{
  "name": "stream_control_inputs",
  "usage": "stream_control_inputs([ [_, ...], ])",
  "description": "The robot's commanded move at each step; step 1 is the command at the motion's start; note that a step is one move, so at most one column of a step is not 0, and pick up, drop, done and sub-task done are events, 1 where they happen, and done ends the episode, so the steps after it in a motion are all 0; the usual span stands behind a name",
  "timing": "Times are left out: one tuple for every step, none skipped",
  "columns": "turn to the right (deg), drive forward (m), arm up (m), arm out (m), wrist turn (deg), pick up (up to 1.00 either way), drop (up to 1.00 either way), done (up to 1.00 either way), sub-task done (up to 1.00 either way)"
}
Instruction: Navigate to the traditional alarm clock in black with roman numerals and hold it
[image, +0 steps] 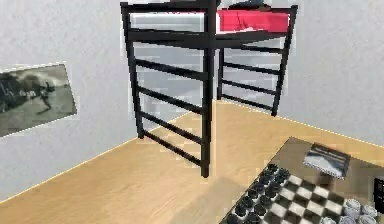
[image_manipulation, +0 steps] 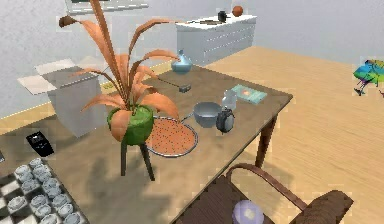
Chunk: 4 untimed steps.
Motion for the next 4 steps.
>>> stream_control_inputs([
  [-45.0,0.00,0.00,0.00,0.0,0.00,0.00,0.00,0.00],
  [-45.0,0.00,0.00,0.00,0.0,0.00,0.00,0.00,0.00],
  [-9.0,0.00,0.00,0.00,0.0,0.00,0.00,0.00,0.00],
  [0.0,0.35,0.00,0.00,0.0,0.00,0.00,0.00,0.00],
])
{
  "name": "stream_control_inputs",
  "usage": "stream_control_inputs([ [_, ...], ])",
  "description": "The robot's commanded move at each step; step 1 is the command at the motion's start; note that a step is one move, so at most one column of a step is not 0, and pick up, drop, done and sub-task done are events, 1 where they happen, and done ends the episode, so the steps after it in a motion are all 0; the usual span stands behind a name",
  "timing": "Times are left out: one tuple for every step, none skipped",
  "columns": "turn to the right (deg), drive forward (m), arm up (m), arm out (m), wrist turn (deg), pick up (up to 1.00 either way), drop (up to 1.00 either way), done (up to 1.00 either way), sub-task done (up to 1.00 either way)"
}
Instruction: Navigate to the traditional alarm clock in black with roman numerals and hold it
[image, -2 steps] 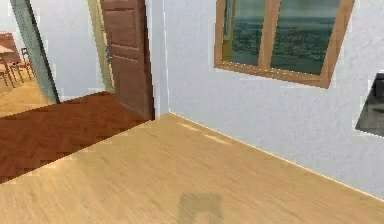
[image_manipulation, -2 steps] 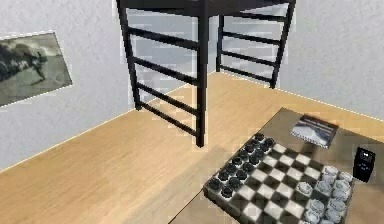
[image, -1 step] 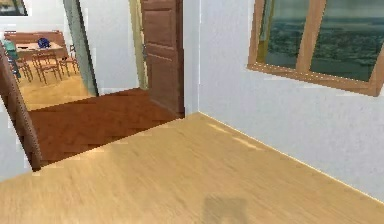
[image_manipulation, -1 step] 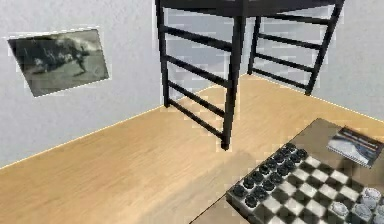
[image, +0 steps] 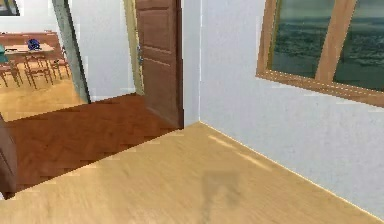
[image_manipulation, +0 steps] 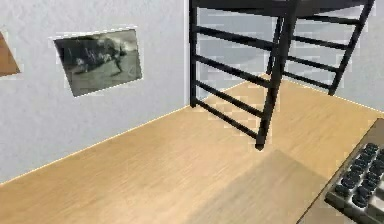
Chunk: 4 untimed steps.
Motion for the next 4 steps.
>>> stream_control_inputs([
  [-45.0,0.00,0.00,0.00,0.0,0.00,0.00,0.00,0.00],
  [-45.0,0.00,0.00,0.00,0.0,0.00,0.00,0.00,0.00],
  [0.0,0.25,0.00,0.00,0.0,0.00,0.00,0.00,0.00],
  [-45.0,0.00,0.00,0.00,0.0,0.00,0.00,0.00,0.00],
])
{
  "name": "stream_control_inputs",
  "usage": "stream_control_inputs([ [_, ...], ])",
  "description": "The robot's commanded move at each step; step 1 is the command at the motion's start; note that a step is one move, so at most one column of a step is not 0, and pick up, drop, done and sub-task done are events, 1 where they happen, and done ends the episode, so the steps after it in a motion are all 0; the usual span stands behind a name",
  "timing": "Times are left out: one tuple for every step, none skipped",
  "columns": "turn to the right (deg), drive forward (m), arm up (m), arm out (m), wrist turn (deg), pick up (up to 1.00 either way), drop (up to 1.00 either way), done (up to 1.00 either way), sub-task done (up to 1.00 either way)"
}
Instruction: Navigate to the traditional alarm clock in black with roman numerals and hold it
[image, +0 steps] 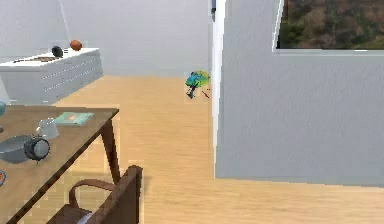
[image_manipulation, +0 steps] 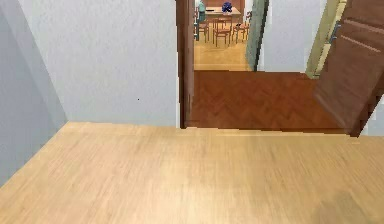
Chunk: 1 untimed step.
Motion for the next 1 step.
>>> stream_control_inputs([
  [-9.0,0.00,0.00,0.00,0.0,0.00,0.00,0.00,0.00],
])
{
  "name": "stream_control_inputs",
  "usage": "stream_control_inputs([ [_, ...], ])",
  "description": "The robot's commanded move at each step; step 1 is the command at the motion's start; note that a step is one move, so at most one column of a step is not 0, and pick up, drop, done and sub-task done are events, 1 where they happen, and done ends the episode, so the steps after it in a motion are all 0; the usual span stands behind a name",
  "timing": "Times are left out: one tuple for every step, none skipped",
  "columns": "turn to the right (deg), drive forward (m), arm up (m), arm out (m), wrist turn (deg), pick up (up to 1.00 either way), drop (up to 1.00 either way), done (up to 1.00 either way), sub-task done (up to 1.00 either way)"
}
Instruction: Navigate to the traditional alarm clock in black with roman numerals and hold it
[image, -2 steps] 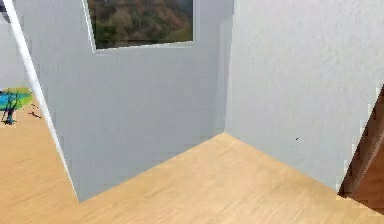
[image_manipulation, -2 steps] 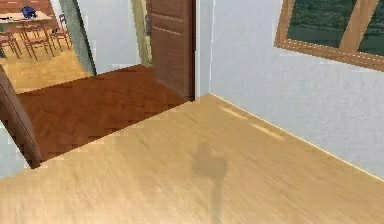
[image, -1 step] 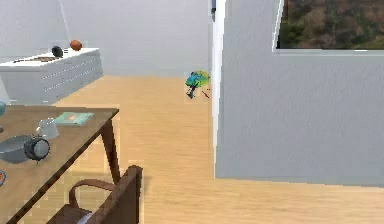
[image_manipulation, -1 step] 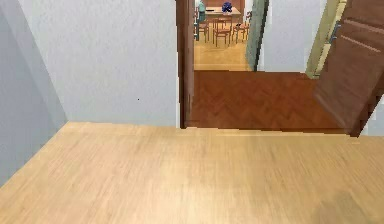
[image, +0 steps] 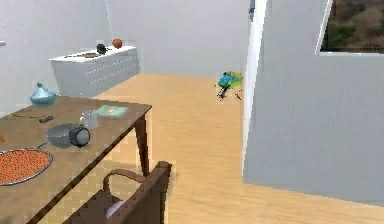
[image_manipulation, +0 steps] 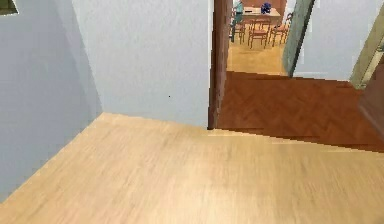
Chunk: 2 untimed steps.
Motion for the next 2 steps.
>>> stream_control_inputs([
  [0.0,0.40,0.00,0.00,0.0,0.00,0.00,0.00,0.00],
  [-45.0,0.00,0.00,0.00,0.0,0.00,0.00,0.00,0.00],
])
